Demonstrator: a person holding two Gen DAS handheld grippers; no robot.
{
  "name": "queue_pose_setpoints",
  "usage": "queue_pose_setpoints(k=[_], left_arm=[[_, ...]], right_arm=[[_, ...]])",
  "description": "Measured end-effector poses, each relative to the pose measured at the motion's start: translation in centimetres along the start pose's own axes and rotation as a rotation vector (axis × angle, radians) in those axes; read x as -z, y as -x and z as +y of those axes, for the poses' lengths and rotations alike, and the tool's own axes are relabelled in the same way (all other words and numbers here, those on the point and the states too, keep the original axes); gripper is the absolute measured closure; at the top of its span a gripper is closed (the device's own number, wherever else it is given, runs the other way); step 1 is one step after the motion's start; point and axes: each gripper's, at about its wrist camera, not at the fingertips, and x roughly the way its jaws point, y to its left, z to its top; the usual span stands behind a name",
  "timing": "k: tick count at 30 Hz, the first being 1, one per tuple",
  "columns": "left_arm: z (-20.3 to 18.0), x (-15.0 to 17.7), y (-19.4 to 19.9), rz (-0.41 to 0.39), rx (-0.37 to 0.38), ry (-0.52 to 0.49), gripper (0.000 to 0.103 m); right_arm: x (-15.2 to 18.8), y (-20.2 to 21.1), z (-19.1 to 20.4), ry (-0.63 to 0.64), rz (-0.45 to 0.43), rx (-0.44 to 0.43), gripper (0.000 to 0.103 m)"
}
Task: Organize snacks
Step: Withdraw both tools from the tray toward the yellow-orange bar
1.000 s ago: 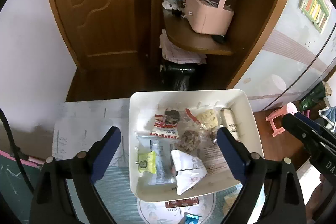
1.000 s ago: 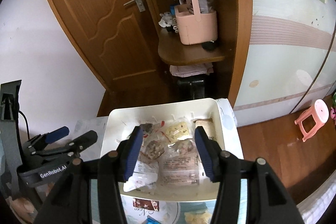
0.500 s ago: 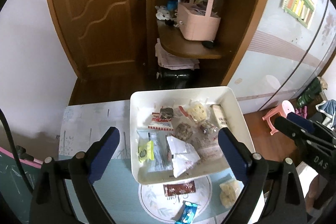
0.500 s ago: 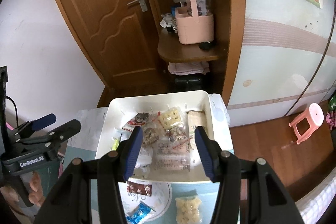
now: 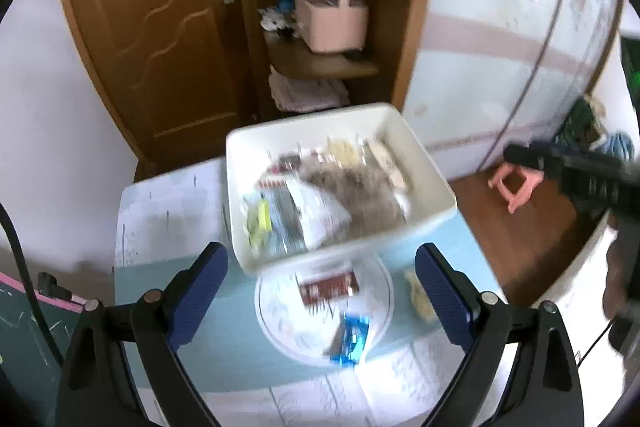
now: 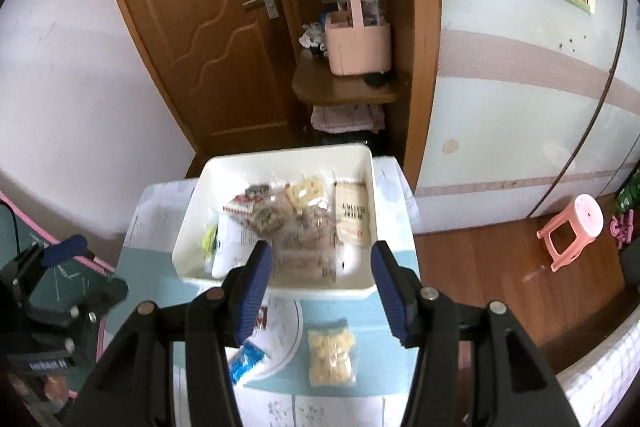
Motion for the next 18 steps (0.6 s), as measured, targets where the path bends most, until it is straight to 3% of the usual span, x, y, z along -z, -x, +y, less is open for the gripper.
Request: queue_pose_setpoints(k=[6, 13, 18], left_arm=[[-2.6, 7.6, -1.4, 0.115, 0.041, -0.095, 0.009], [-4.6, 17.3, -3.7, 0.296, 0.095, -0.180, 0.009], [-5.1, 23.3, -5.7, 0.482, 0.133, -0.093, 0.009]], right_arm=[[3.9, 0.3, -0.5, 0.002, 0.056, -0.017, 0.051], [10.8, -1.3, -1.0, 0.002, 0.182, -0.028, 0.051], [15.1, -2.7, -2.1, -0.063, 0.262, -0.035, 0.051]])
